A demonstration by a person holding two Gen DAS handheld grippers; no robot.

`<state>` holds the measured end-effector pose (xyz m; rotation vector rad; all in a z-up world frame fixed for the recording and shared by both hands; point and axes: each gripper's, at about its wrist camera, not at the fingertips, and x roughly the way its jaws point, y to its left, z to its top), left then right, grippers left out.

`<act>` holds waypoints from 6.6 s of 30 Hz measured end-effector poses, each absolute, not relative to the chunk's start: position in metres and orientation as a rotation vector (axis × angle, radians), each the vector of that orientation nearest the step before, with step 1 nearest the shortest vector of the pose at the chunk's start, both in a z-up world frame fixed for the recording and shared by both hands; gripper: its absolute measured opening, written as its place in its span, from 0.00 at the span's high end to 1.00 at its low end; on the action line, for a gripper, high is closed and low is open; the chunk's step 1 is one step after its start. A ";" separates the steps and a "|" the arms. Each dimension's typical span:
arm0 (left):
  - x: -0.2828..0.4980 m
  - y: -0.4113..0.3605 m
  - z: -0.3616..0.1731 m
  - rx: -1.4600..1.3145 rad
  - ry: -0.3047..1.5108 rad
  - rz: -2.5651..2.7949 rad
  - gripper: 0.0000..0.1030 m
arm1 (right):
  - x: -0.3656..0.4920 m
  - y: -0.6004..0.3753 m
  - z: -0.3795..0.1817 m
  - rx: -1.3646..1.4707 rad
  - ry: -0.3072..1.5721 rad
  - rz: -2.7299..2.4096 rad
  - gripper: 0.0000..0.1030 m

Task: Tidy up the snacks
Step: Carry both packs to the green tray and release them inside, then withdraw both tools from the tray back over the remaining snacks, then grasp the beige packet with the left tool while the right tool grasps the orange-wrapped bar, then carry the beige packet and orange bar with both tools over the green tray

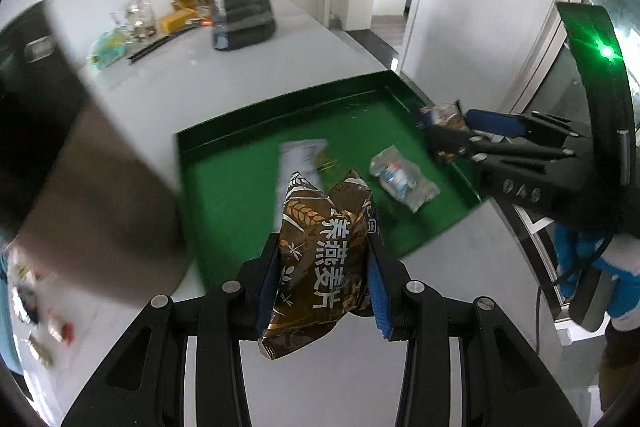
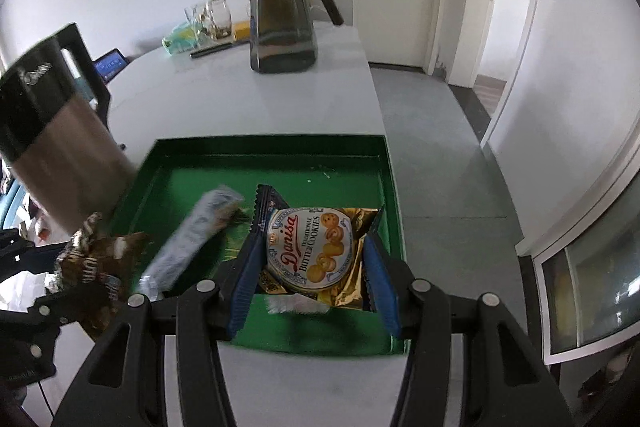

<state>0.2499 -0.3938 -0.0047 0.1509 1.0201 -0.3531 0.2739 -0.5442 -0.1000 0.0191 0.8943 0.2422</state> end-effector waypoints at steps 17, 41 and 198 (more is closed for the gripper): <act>0.289 -0.439 -0.050 0.227 1.090 -0.335 0.65 | 0.315 -0.542 -0.146 0.027 0.952 0.305 0.65; 0.278 -0.424 -0.022 0.187 1.019 -0.316 0.54 | 0.308 -0.543 -0.126 0.015 0.933 0.263 0.34; 0.230 -0.353 0.008 0.089 0.956 -0.317 0.90 | 0.220 -0.499 -0.095 -0.039 0.880 0.237 1.00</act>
